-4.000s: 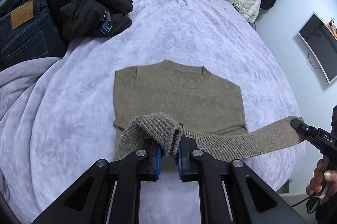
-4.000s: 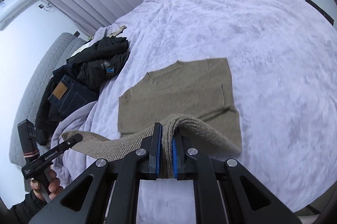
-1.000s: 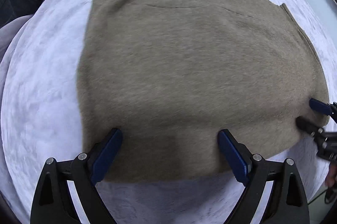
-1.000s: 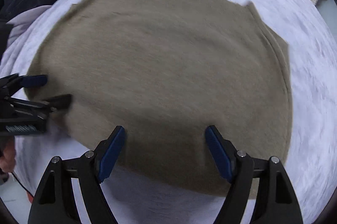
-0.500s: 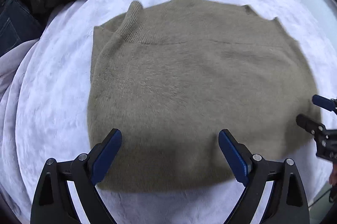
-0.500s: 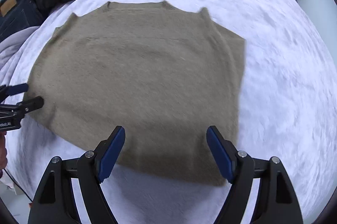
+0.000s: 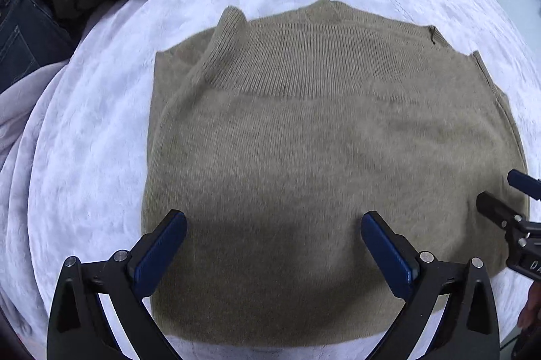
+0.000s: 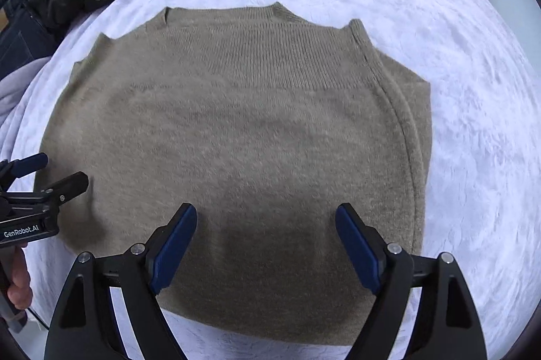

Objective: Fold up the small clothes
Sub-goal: 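Open both grippers and smooth the folded sweater flat, then grasp the side edge of the folded sweater with the left gripper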

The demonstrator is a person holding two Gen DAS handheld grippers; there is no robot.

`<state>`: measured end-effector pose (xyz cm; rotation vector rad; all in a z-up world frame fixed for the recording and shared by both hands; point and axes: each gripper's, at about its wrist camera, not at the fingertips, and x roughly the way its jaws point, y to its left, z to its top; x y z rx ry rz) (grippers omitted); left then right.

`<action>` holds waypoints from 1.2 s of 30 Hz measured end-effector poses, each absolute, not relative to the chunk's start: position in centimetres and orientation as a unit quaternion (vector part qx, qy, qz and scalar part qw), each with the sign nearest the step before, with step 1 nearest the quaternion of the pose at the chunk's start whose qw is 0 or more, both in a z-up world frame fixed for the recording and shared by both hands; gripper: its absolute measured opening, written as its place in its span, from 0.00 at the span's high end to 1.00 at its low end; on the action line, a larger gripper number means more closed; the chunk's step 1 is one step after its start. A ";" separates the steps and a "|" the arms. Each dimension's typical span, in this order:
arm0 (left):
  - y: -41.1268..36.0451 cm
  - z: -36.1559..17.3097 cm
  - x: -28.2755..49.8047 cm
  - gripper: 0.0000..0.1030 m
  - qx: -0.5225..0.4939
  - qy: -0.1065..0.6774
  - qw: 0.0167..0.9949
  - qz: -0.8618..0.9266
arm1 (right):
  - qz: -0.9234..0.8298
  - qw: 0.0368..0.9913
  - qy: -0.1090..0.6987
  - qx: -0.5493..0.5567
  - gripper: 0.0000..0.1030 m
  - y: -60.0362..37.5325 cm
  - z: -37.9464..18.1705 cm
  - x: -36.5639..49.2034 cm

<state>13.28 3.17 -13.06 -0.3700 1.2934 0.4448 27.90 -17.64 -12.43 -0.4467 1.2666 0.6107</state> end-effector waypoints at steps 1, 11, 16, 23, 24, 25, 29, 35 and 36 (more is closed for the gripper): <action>3.4 -13.0 14.6 0.00 -0.171 0.592 0.759 0.209 | 0.274 0.741 0.577 -0.208 0.16 -17.4 -12.6 28.4; 2.8 -13.0 24.9 0.00 -0.175 0.552 0.777 0.247 | 0.161 0.816 0.534 -0.156 0.16 -14.8 -12.8 32.4; 3.9 -15.3 29.1 0.00 -0.154 0.552 0.775 0.265 | 0.136 0.822 0.531 -0.156 0.16 -13.8 -14.9 33.9; 9.7 -16.9 29.1 0.00 -0.187 0.522 0.781 0.288 | 0.105 0.838 0.523 -0.116 0.11 -14.8 -16.3 36.8; 10.7 -17.3 29.1 0.00 -0.203 0.521 0.778 0.288 | 0.103 0.839 0.523 -0.109 0.10 -14.9 -16.3 37.4; 11.4 -17.6 28.9 0.00 -0.216 0.520 0.777 0.282 | 0.102 0.840 0.522 -0.107 0.10 -15.2 -16.2 37.8; 13.4 -18.3 29.4 0.00 -0.239 0.514 0.781 0.260 | 0.099 0.837 0.531 -0.090 0.07 -16.3 -16.4 39.4; 14.7 -17.6 29.2 0.00 -0.269 0.503 0.781 0.253 | 0.110 0.828 0.545 -0.075 0.01 -17.5 -16.5 39.6; 12.8 -16.1 28.5 0.00 -0.268 0.499 0.784 0.255 | 0.104 0.830 0.543 -0.080 0.01 -17.5 -15.9 39.5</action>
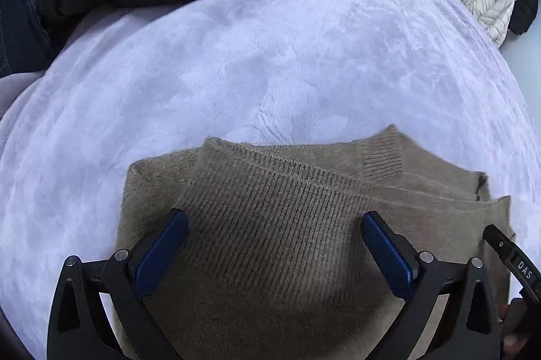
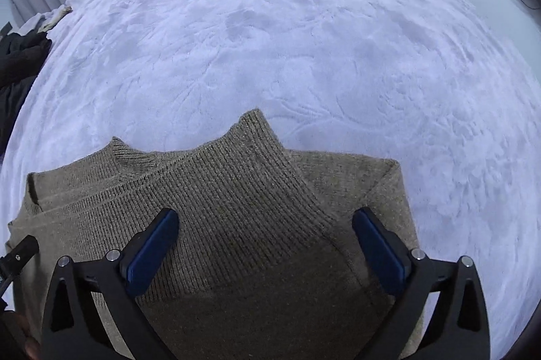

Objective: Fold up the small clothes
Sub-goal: 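Grasp the side edge of the folded sweater with the left gripper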

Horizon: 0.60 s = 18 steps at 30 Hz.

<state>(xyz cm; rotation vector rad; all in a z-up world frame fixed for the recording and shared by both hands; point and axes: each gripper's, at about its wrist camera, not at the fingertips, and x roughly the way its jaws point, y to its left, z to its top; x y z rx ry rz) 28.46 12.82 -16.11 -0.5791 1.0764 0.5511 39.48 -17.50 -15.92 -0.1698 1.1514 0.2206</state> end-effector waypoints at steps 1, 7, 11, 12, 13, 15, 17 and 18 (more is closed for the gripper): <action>12.6 -14.9 28.0 0.00 -0.268 0.484 0.791 0.260 | 0.100 0.835 0.535 -0.080 0.02 -17.7 -15.1 39.1; 10.2 -14.3 24.2 0.00 -0.301 0.483 0.778 0.265 | 0.155 0.858 0.479 -0.104 0.02 -17.1 -11.2 34.3; 9.8 -17.1 22.1 0.00 -0.269 0.522 0.762 0.274 | 0.240 0.820 0.485 -0.185 0.02 -14.1 -13.3 31.1; 10.1 -17.3 22.0 0.00 -0.276 0.520 0.763 0.267 | 0.244 0.808 0.501 -0.190 0.02 -14.1 -14.3 31.1; 10.3 -17.1 22.2 0.00 -0.276 0.524 0.762 0.261 | 0.240 0.796 0.523 -0.188 0.02 -14.5 -15.4 31.5; 10.4 -15.5 22.0 0.00 -0.272 0.524 0.768 0.250 | 0.238 0.795 0.538 -0.150 0.02 -16.4 -15.8 32.3; 10.7 -13.3 19.9 0.00 -0.274 0.497 0.783 0.256 | 0.222 0.797 0.536 -0.167 0.02 -16.8 -14.8 32.5; 11.1 -12.8 18.5 0.00 -0.289 0.487 0.783 0.257 | 0.221 0.801 0.528 -0.174 0.02 -17.1 -13.9 32.5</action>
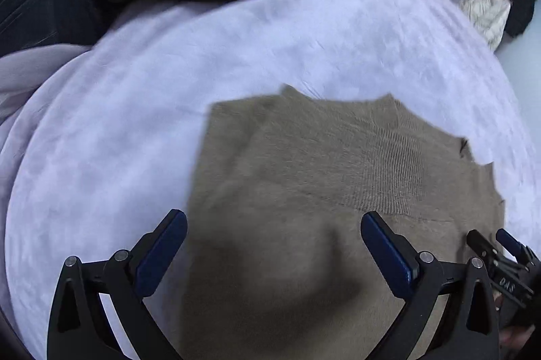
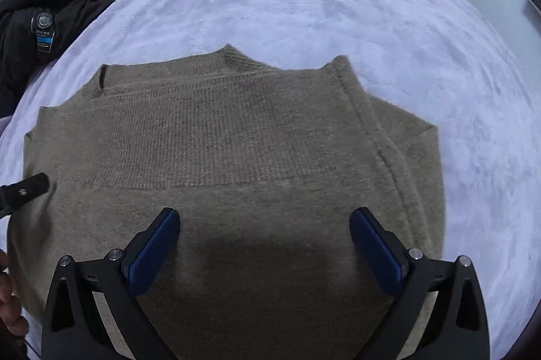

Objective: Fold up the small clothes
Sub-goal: 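Grasp the side edge of the folded sweater with the left gripper, then lift the held side and fold it over the sweater with the left gripper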

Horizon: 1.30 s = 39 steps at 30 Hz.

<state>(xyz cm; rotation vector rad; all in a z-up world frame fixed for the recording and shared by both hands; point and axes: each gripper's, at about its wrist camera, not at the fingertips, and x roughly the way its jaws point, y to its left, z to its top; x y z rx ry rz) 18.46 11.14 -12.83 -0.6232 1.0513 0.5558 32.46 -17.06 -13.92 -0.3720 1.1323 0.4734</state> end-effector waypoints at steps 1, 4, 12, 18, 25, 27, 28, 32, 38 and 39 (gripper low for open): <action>12.0 -13.0 16.6 0.00 -0.319 0.480 0.775 0.258 | 0.225 0.805 0.521 -0.174 0.02 -17.3 -13.2 32.4; 13.7 -15.5 12.6 0.00 -0.400 0.482 0.742 0.238 | 0.243 0.804 0.513 -0.179 0.02 -17.5 -11.5 31.7; 13.1 -18.1 14.0 0.00 -0.434 0.497 0.744 0.106 | 0.249 0.790 0.534 -0.172 0.02 -17.2 -12.7 29.2; 13.7 -18.1 16.4 0.67 -0.441 0.521 0.728 0.062 | 0.259 0.784 0.530 -0.192 0.02 -17.1 -13.0 27.1; 13.5 -16.6 15.7 0.79 -0.435 0.528 0.725 0.077 | 0.247 0.802 0.512 -0.187 0.02 -13.7 -12.3 30.6; 13.5 -16.2 15.6 0.79 -0.436 0.529 0.724 0.080 | 0.234 0.801 0.511 -0.206 0.02 -10.8 -13.6 32.6; 13.5 -16.0 15.5 0.79 -0.437 0.528 0.723 0.083 | 0.229 0.796 0.517 -0.216 0.02 -9.5 -14.5 33.3; 13.5 -16.0 15.2 0.79 -0.437 0.533 0.719 0.090 | 0.206 0.808 0.506 -0.219 0.01 -6.2 -16.7 36.1; 13.8 -17.3 15.5 0.79 -0.445 0.542 0.707 0.089 | 0.180 0.811 0.521 -0.197 0.00 -5.3 -16.1 38.7; 13.8 -17.3 15.5 0.79 -0.445 0.542 0.707 0.090 | 0.175 0.815 0.513 -0.203 0.00 -5.5 -15.1 38.3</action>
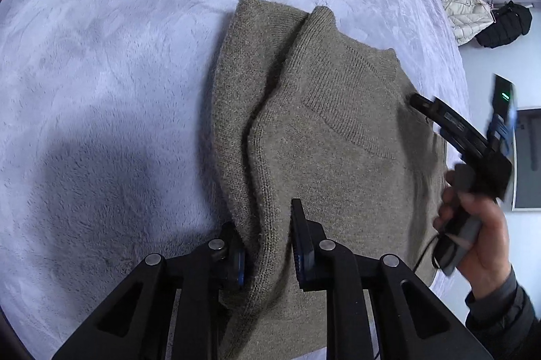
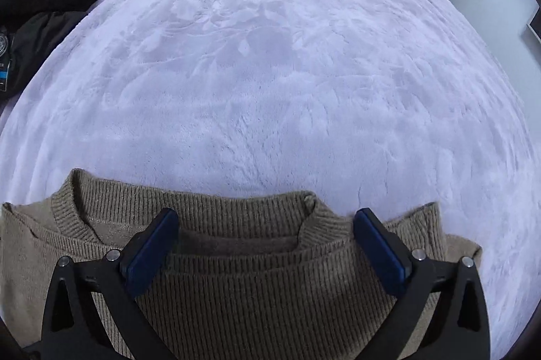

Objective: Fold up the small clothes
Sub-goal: 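Lift the held side and fold it over the sweater with the left gripper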

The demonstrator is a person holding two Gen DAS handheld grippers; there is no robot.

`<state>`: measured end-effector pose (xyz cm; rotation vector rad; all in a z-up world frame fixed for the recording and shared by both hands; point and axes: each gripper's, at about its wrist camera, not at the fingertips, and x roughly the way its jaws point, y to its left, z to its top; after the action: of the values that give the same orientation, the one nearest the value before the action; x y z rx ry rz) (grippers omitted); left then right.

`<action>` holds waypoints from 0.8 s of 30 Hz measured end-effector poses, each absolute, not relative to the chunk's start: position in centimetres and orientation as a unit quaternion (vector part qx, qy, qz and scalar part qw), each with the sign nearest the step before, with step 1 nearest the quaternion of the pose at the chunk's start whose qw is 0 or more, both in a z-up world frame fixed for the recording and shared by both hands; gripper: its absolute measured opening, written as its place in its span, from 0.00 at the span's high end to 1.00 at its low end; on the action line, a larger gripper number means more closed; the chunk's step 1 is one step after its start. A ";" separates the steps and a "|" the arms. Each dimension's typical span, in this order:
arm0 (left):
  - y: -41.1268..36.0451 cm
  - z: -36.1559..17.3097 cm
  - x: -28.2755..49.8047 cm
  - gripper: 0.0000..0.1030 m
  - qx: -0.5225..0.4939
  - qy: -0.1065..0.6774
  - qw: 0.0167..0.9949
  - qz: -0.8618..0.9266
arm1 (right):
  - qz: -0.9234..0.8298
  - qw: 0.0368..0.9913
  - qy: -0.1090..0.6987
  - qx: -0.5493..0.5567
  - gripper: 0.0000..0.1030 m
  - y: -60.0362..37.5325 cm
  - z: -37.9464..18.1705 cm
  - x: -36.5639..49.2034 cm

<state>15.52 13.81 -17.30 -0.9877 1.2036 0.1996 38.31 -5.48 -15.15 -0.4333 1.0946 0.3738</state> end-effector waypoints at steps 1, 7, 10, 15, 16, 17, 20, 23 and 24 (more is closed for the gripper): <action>13.8 -17.3 15.6 0.79 -0.444 0.542 0.708 0.090 | 0.173 0.824 0.499 -0.206 0.00 -6.0 -14.0 37.4; 13.6 -17.5 16.3 0.79 -0.433 0.555 0.704 0.090 | 0.133 0.836 0.487 -0.214 0.00 -9.5 -13.9 30.9; 13.6 -17.3 16.5 0.79 -0.427 0.561 0.703 0.093 | 0.133 0.825 0.494 -0.242 0.01 -9.0 -16.4 30.2; 13.1 -17.0 16.9 0.79 -0.420 0.567 0.701 0.103 | 0.148 0.828 0.480 -0.249 0.01 -10.7 -13.6 26.6; 13.0 -17.1 17.0 0.79 -0.419 0.569 0.700 0.105 | 0.148 0.825 0.481 -0.255 0.01 -11.4 -13.8 25.4; 12.9 -17.0 17.2 0.79 -0.417 0.572 0.698 0.108 | 0.146 0.821 0.486 -0.263 0.01 -12.1 -14.5 24.3; 12.7 -16.6 17.4 0.79 -0.410 0.578 0.697 0.111 | 0.134 0.836 0.482 -0.224 0.01 -14.8 -14.7 21.4; 12.4 -16.8 17.6 0.79 -0.399 0.580 0.701 0.110 | 0.126 0.838 0.489 -0.206 0.01 -16.2 -13.9 18.9; 12.4 -17.1 17.6 0.79 -0.402 0.580 0.699 0.112 | 0.129 0.842 0.484 -0.201 0.01 -16.4 -13.6 17.9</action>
<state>17.58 12.39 -17.06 -0.8964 1.2921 0.2496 17.93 -16.40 -13.55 -0.4252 1.0220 0.2719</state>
